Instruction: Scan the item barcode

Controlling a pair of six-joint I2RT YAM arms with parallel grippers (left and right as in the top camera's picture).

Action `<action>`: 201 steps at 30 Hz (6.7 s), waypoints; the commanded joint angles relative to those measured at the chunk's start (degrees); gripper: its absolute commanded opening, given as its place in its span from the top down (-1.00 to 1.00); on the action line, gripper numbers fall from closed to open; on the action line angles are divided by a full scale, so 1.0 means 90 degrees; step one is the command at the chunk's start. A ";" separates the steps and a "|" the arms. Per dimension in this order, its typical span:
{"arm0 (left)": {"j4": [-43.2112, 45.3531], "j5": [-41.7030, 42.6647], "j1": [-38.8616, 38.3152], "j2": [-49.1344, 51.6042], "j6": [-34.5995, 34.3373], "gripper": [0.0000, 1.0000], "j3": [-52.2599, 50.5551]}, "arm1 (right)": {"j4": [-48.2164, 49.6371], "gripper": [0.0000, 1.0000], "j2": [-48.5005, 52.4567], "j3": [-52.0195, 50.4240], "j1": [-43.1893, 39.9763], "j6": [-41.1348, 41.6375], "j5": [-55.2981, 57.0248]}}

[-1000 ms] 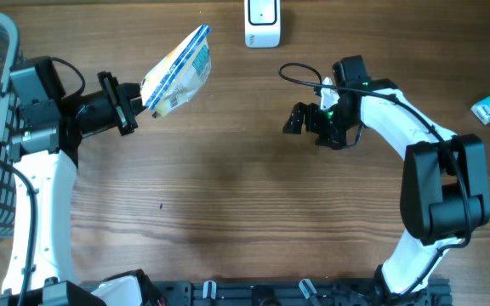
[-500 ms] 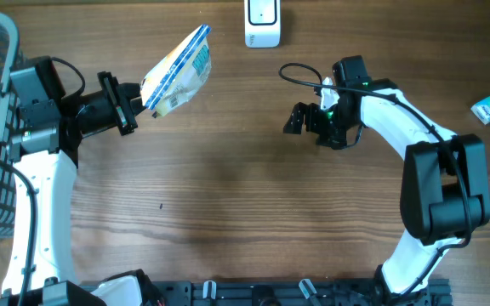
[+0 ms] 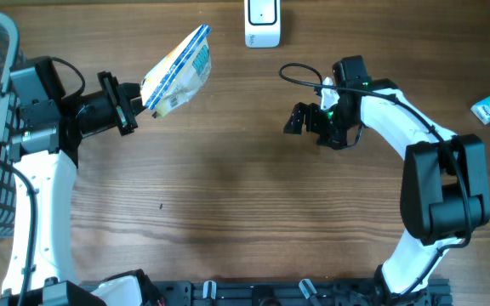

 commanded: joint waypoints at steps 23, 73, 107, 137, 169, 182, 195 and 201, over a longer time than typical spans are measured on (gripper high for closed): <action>-0.0542 -0.1290 0.0034 -0.0134 0.1967 0.92 0.0022 | -0.0010 -0.99 -0.0131 0.0032 -0.0163 -0.0435 -0.1785; -0.0755 -0.4048 -0.2339 0.0221 0.7087 0.92 0.0012 | 0.0481 -0.92 -0.0131 0.0029 0.0095 -0.0068 -0.7215; 0.0015 -0.4194 -0.2577 0.0809 0.7087 0.92 0.0012 | 0.2232 -0.15 -0.0131 0.0029 0.0843 0.1698 -0.7201; -0.0124 -0.5153 -0.2572 0.0279 0.7876 -0.59 0.0197 | 0.2494 0.91 -0.0131 0.0029 0.1107 0.1834 -0.5229; -0.2324 -0.8646 -0.2572 -0.1015 0.8116 -1.00 0.0714 | 0.6866 0.91 0.0891 0.1821 0.0211 0.2489 -0.1421; -0.2324 -0.8646 -0.2572 -0.1015 0.8116 -1.00 0.0714 | 0.7235 0.91 0.3262 0.3538 0.0187 0.3910 -0.1868; -0.2324 -0.8646 -0.2572 -0.1015 0.8116 -1.00 0.0714 | 0.7859 0.92 0.3167 0.3587 -0.0313 0.3861 -0.2788; -0.2324 -0.8646 -0.2572 -0.1015 0.8116 -1.00 0.0714 | 0.5115 0.91 0.2050 0.3585 -0.1333 0.2613 -0.1804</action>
